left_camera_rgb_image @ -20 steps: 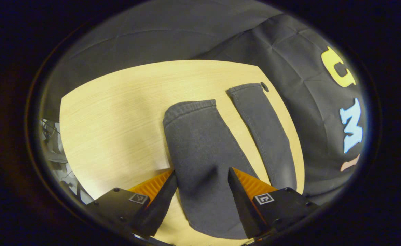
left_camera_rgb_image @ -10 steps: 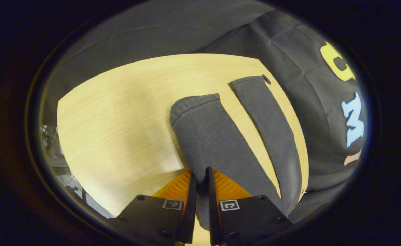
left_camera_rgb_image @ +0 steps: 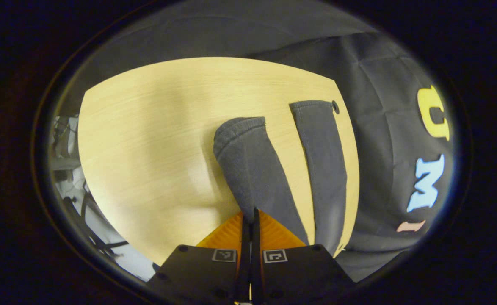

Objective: Grasp the waist and the cuffs of the jeans and fold them to make the two legs overlap; first hold the waist and fold one-third of the jeans toward the cuffs, then hold the cuffs and fold the remaining one-third in the same direction to finish folding.

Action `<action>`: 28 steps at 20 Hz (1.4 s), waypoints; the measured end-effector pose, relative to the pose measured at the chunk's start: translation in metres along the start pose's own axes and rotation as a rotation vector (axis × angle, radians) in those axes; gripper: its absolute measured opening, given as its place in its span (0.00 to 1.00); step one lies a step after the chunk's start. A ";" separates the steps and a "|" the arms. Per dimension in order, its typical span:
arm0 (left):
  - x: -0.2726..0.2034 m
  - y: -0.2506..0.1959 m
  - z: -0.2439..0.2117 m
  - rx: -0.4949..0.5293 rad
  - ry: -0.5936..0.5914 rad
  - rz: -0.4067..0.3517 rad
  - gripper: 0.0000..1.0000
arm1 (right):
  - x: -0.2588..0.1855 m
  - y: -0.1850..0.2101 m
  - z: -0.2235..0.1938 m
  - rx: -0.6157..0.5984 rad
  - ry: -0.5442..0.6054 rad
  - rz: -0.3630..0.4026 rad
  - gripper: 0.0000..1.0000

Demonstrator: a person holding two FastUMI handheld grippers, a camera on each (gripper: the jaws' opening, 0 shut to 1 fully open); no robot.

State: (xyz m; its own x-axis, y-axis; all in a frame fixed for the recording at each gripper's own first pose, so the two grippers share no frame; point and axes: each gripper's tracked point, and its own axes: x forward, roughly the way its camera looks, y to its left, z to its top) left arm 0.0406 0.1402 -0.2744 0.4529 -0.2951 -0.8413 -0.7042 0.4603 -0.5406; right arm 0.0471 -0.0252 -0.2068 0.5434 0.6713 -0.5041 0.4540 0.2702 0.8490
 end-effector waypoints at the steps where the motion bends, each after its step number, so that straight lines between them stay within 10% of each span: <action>1: -0.005 -0.009 0.001 -0.049 0.005 -0.008 0.12 | -0.004 0.009 0.005 -0.026 0.040 0.007 0.07; 8: -0.022 -0.101 0.017 -0.217 -0.012 -0.049 0.09 | -0.008 0.094 0.064 -0.156 0.172 0.063 0.07; 16: 0.037 -0.205 0.068 -0.116 -0.017 -0.011 0.09 | 0.086 0.168 0.101 -0.167 0.156 0.001 0.07; 28: 0.177 -0.254 0.111 0.221 0.011 0.087 0.11 | 0.215 0.112 0.154 -0.147 0.041 -0.145 0.08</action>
State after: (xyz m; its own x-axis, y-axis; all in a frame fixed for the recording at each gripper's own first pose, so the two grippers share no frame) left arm 0.3598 0.0639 -0.2859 0.3889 -0.2542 -0.8855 -0.6028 0.6566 -0.4533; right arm 0.3232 0.0432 -0.2448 0.4493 0.6445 -0.6187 0.4161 0.4619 0.7833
